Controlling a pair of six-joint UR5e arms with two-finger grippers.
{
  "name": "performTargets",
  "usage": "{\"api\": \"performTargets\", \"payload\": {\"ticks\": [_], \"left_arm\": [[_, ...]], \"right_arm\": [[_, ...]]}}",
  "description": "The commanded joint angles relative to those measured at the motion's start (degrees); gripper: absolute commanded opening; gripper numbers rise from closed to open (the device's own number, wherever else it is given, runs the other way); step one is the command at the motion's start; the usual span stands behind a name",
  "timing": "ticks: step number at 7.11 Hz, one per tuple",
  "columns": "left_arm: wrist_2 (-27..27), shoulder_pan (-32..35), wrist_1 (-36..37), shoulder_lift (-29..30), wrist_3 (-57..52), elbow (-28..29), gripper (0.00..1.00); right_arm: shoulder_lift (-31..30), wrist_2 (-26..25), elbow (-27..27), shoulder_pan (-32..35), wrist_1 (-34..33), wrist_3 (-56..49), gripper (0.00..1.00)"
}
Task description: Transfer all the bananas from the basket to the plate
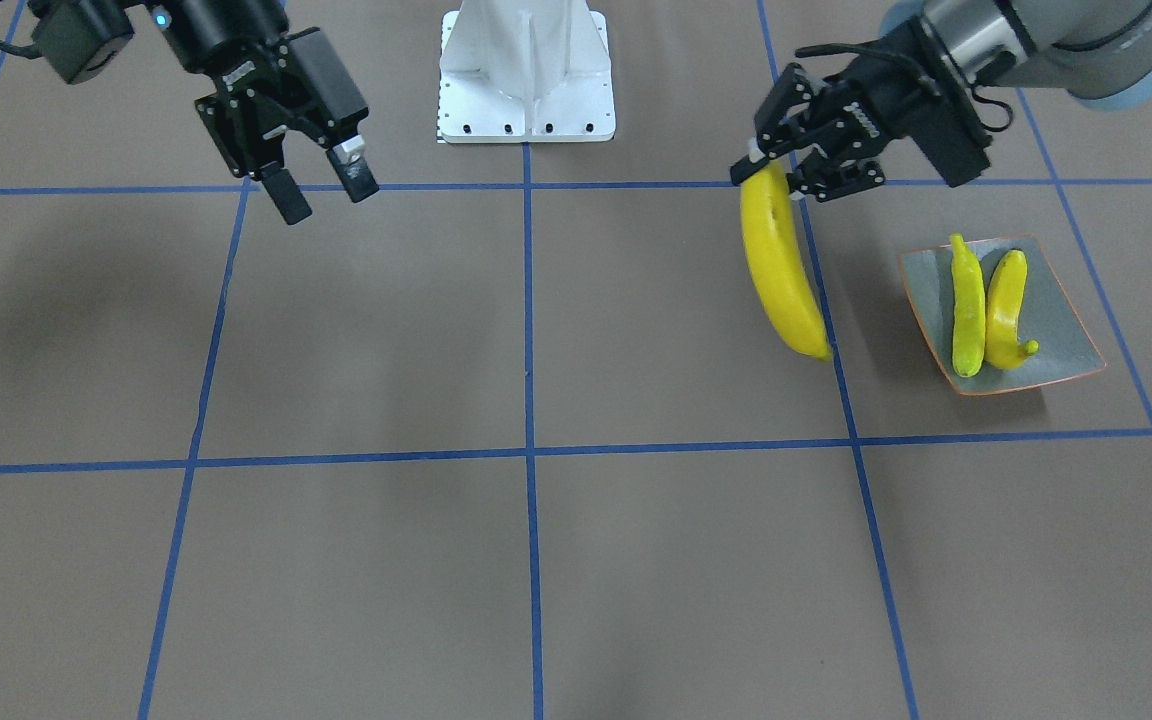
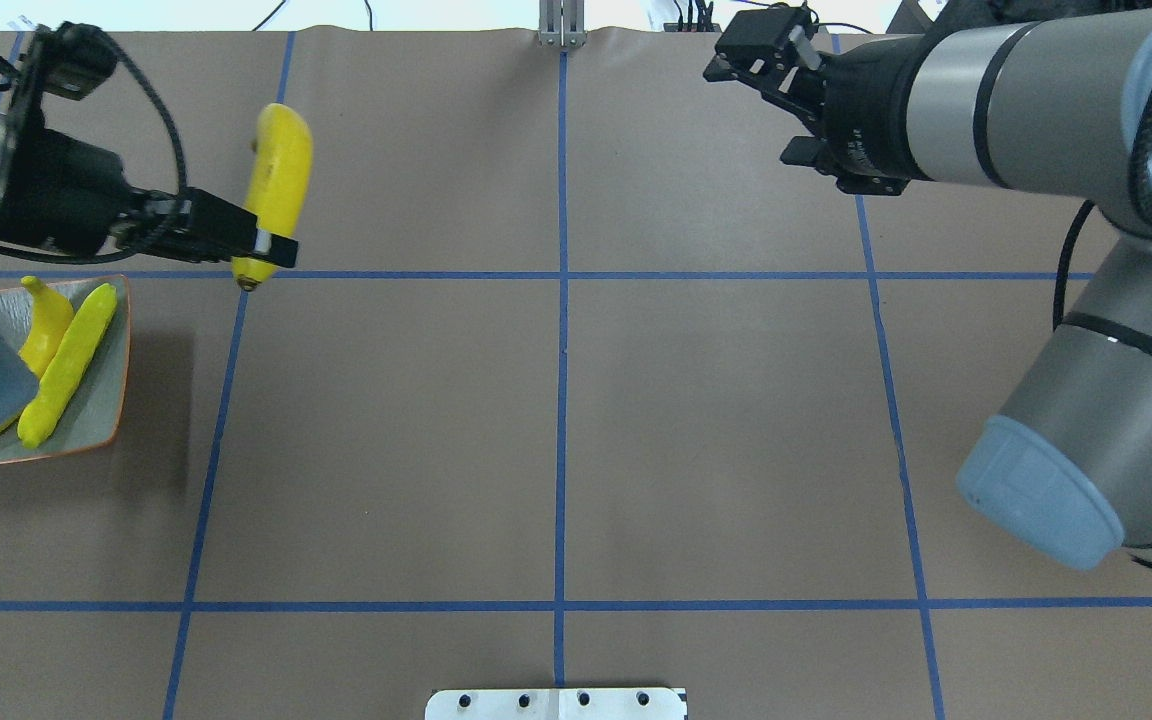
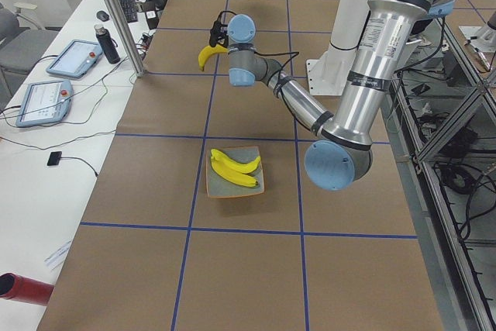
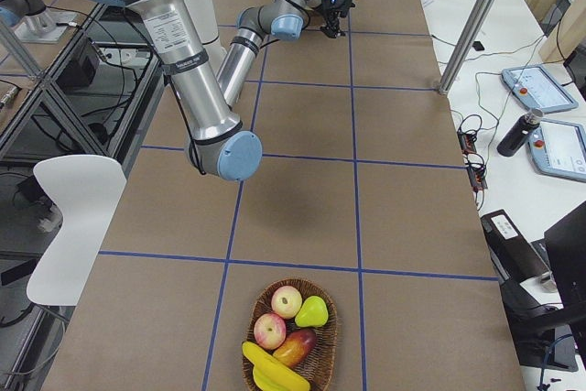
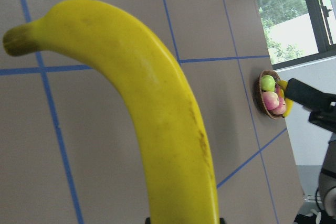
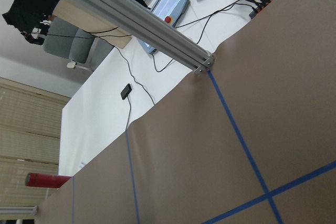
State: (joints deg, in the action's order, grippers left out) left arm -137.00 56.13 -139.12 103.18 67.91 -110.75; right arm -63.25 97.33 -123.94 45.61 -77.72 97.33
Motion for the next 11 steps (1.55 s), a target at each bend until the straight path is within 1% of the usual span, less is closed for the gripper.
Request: {"api": "performTargets", "payload": {"ticks": [1, 2, 3, 4, 5, 6, 7, 9, 10, 11], "left_arm": [[-0.9, 6.7, 0.1, -11.9, -17.4, 0.0, 0.0], [-0.2, 8.2, 0.2, -16.6, -25.4, 0.5, 0.0], [1.1, 9.5, 0.3, -20.4, -32.9, 1.7, 0.0], [5.4, 9.3, 0.3, -23.7, -37.8, 2.2, 0.0], [10.6, 9.3, 0.3, -25.1, -42.9, 4.3, 0.0], [13.6, 9.3, 0.3, -25.3, -49.1, 7.4, 0.0], [13.7, 9.4, 0.0, -25.3, -53.7, 10.0, 0.0], [16.6, 9.1, 0.1, -26.4, -57.6, 11.9, 0.0], [16.4, 9.2, 0.2, -26.7, -61.7, 12.3, 0.01], [16.1, 9.0, 0.0, -28.4, -62.0, 12.1, 0.22]], "right_arm": [[-6.6, 4.7, -0.9, 4.7, -5.4, -9.4, 1.0], [-11.0, 4.8, -1.0, 5.4, -5.5, -15.3, 1.0], [-13.6, 8.4, -0.8, 8.5, -5.5, -20.4, 1.0], [-17.4, 14.8, -0.7, 13.2, -5.5, -26.6, 1.0], [-22.4, 18.7, -0.7, 17.5, -5.4, -36.5, 1.0], [-26.4, 20.9, -0.3, 21.3, -5.4, -45.0, 1.0], [-29.4, 23.8, 0.5, 25.1, -5.0, -52.0, 1.0], [-32.5, 30.6, 4.1, 32.8, -5.0, -66.1, 1.0], [-33.6, 32.2, 5.6, 35.7, -5.0, -71.2, 1.0], [-34.0, 33.4, 7.0, 37.7, -5.0, -74.1, 1.0]]}}
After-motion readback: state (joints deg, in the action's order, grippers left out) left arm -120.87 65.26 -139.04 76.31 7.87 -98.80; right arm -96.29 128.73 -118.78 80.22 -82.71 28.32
